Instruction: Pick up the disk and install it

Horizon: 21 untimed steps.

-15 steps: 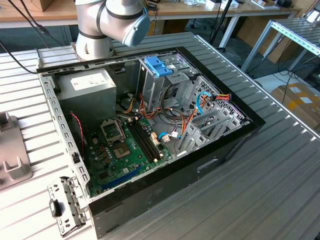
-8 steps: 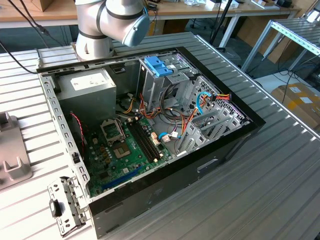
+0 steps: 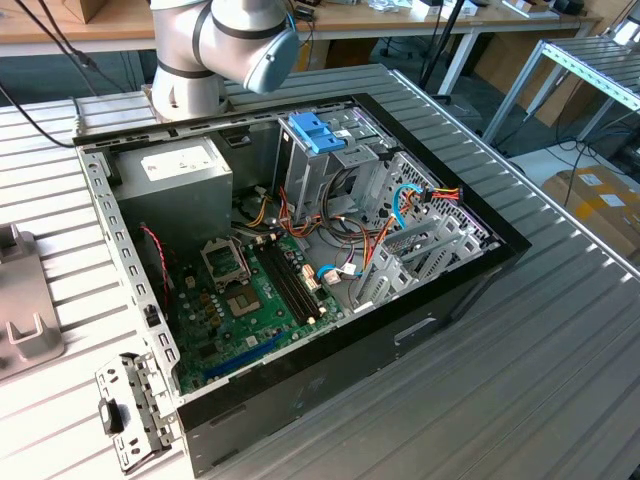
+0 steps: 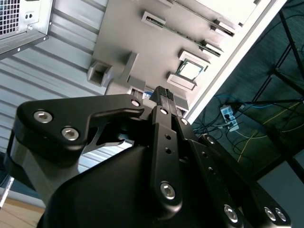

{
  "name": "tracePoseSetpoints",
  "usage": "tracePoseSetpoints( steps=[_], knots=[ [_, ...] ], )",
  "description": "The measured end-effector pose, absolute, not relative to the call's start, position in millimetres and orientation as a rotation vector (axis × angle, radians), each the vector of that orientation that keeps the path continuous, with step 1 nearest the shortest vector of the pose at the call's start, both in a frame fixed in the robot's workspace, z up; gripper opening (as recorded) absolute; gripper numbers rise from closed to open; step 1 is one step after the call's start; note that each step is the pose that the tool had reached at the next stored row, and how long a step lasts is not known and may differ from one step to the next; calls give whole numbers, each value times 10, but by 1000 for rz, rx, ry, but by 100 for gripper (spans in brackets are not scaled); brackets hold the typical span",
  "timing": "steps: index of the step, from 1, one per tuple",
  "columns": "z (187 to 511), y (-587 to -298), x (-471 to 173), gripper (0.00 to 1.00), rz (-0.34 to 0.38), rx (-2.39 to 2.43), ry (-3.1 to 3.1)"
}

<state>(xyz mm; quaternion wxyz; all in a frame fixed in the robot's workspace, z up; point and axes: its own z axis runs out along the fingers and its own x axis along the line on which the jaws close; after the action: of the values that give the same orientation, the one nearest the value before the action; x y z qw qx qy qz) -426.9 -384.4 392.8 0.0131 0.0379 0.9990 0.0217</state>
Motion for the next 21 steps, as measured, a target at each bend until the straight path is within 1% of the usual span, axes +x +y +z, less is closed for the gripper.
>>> tracePoseSetpoints(
  steps=[6, 10, 21],
  knots=[
    [3928, -3821, -4281, 11, 68, 118, 3112],
    [3927, -3711, -4296, 11, 67, 118, 3112],
    [3920, -3651, -4392, 11, 67, 118, 3113]
  ],
)
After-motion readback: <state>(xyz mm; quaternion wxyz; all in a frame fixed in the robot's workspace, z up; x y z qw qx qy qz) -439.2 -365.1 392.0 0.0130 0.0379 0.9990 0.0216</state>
